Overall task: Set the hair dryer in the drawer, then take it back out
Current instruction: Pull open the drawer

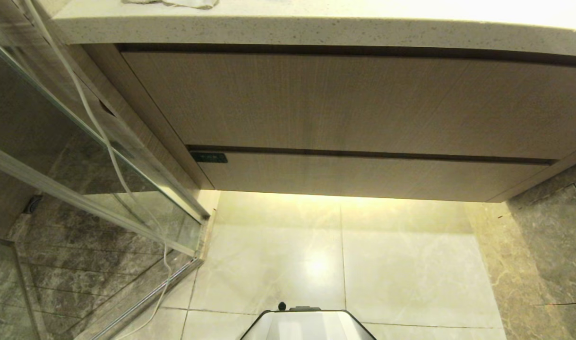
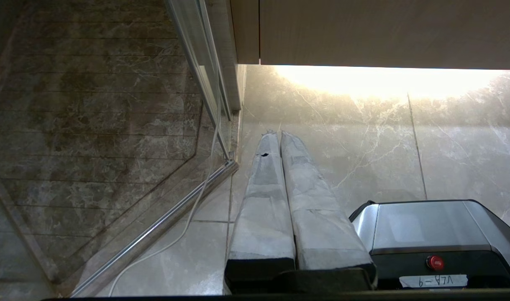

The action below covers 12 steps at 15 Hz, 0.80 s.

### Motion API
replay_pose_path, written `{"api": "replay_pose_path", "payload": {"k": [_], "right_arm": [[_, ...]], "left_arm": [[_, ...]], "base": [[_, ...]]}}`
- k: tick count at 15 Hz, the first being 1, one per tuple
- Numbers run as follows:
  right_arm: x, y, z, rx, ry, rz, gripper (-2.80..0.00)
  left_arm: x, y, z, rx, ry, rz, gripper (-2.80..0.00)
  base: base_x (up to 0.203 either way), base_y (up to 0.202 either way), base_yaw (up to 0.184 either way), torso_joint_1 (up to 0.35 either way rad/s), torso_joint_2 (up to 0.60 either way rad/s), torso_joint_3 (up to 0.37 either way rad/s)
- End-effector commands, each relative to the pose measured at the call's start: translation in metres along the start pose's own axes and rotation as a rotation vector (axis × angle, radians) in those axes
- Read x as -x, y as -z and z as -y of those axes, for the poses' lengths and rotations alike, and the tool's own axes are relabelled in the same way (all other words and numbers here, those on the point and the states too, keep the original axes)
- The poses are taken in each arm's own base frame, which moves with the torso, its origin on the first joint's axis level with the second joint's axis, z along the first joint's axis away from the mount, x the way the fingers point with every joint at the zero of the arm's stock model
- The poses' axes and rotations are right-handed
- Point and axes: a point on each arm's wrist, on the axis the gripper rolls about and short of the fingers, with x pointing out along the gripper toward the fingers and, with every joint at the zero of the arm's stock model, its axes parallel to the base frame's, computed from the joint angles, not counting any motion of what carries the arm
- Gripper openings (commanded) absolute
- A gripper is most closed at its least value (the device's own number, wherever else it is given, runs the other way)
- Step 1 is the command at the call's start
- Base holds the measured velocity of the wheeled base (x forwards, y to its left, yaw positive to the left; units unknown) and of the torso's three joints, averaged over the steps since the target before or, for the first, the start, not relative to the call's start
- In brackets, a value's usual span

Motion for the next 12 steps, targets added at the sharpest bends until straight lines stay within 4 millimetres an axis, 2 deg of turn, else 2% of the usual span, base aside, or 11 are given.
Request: {"api": "replay_pose_path", "payload": {"k": [1,8,10,12], "right_arm": [[0.0,0.001,0.0,-0.013,0.003,-0.005,-2.8],[0.001,-0.004,0.0,0.003,-0.002,0.02,-2.8],[0.01,-0.034,0.0,0.009,-0.005,0.082,-2.8],[0.02,-0.077,0.0,0.013,-0.018,0.098,-2.8]], "left_arm": [[0.0,0.0,0.0,0.0,0.0,-0.001,-2.8],[0.0,0.0,0.0,0.0,0.0,0.0,-2.8],[0.0,0.0,0.0,0.0,0.0,-0.001,-2.8],[0.0,0.0,0.0,0.0,0.0,-0.001,-2.8]], "base": [[0.0,0.0,0.0,0.0,0.0,0.0],[0.0,0.0,0.0,0.0,0.0,0.0],[0.0,0.0,0.0,0.0,0.0,0.0],[0.0,0.0,0.0,0.0,0.0,0.0]]}}
